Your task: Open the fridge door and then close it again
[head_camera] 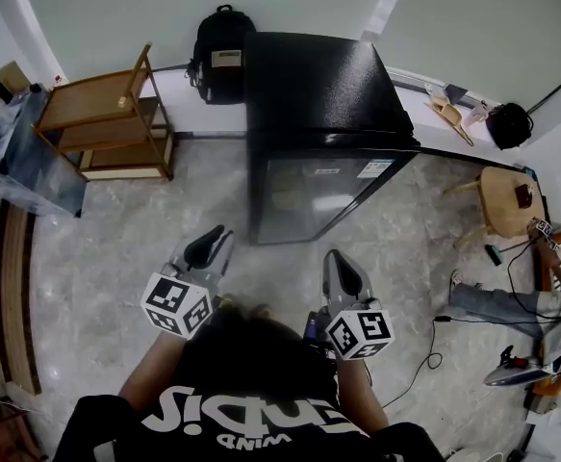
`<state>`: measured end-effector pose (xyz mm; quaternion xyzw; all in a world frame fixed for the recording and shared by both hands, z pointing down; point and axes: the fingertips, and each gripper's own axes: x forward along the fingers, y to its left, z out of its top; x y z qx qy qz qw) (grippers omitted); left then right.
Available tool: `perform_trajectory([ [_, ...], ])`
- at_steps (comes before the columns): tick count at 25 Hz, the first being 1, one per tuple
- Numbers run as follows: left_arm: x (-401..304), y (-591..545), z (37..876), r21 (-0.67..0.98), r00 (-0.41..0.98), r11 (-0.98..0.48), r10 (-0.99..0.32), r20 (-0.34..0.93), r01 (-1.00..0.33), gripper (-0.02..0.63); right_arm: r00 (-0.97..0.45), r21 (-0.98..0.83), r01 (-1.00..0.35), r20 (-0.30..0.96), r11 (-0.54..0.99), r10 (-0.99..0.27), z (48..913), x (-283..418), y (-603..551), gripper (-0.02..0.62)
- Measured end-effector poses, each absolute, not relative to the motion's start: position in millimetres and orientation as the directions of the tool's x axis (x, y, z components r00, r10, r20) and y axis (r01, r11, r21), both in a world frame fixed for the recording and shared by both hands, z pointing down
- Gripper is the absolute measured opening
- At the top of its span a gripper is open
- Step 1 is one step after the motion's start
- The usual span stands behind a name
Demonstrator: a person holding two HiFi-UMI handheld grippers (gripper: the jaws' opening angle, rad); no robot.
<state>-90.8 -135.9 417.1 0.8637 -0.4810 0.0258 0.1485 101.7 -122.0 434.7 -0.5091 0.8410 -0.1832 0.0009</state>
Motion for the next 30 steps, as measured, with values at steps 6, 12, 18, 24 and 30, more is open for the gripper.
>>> perform_trajectory([
  [6, -99, -144, 417, 0.247, 0.574, -0.529, -0.800, 0.174, -0.812, 0.195, -0.470, -0.302, -0.863, 0.184, 0.405, -0.864, 436, 88, -127, -0.003],
  [12, -93, -150, 421, 0.239, 0.603, -0.561, -0.777, 0.181, -0.793, 0.230, -0.473, -0.292, -0.864, 0.189, 0.410, -0.861, 436, 76, -129, -0.003],
  [18, -92, -163, 428, 0.239, 0.611, -0.568, -0.769, 0.189, -0.788, 0.229, -0.466, -0.287, -0.868, 0.187, 0.406, -0.865, 435, 74, -134, -0.003],
  [24, -83, -179, 445, 0.200, 0.628, -0.596, -0.743, 0.231, -0.778, 0.224, -0.455, -0.285, -0.873, 0.188, 0.395, -0.870, 436, 76, -139, -0.003],
  [30, -73, -203, 467, 0.189, 0.646, -0.618, -0.716, 0.266, -0.763, 0.219, -0.422, -0.278, -0.889, 0.193, 0.363, -0.886, 436, 86, -142, -0.003],
])
